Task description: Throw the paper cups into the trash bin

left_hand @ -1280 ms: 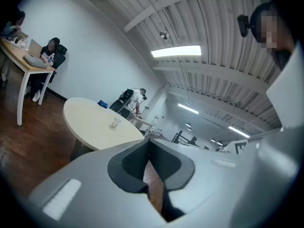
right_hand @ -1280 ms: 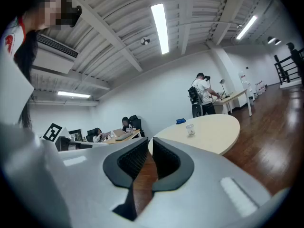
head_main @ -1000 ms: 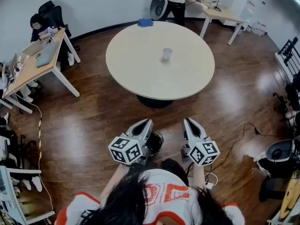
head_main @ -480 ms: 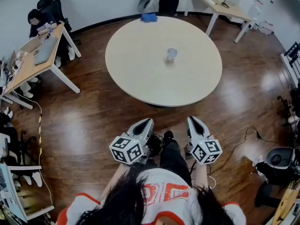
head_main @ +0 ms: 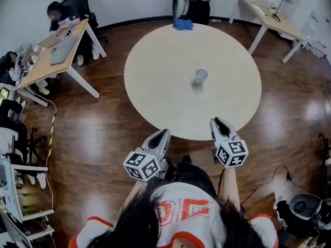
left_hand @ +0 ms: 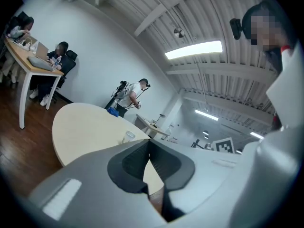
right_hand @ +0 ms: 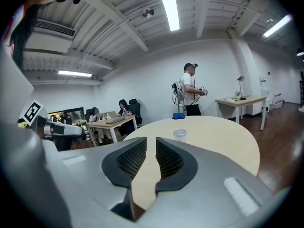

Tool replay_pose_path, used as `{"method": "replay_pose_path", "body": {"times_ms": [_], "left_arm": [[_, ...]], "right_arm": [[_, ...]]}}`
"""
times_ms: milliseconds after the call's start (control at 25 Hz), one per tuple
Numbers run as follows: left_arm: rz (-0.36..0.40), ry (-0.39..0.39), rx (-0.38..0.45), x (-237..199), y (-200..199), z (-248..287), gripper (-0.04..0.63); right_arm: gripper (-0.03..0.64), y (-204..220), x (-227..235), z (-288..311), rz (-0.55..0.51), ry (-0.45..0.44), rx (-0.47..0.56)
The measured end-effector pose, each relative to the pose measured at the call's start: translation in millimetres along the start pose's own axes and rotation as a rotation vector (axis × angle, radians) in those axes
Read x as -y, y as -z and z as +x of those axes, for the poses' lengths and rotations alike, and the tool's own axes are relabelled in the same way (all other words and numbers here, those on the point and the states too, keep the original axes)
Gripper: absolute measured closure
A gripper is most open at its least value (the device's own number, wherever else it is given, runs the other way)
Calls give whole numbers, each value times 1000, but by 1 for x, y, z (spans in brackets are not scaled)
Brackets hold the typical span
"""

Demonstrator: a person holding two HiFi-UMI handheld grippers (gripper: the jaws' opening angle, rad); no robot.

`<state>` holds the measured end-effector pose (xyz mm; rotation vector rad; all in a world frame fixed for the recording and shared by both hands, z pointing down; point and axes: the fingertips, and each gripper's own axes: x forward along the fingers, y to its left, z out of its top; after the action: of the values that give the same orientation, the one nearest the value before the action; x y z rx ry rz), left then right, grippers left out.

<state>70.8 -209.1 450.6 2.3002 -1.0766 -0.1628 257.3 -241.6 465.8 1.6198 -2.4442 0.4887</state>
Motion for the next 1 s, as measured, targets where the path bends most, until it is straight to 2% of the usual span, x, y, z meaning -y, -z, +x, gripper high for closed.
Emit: {"method": "replay_pose_path", "body": {"times_ms": [240,560,760,1000], "left_arm": [[45,-52,-25,3,9,31,595],[11,-196,-1,-12,8,27,595],[-24,-292,37,-29,5,12,595],[-58,-353,69,-40,4,-1,595]], "right_arm": [[541,-13,45,88,-166,-115,-103],[518,1,77,203,-378,-194,-286],[503,26,78,243,-506,-224,-413],[497,46,83,268,-633,-204,-508]]}}
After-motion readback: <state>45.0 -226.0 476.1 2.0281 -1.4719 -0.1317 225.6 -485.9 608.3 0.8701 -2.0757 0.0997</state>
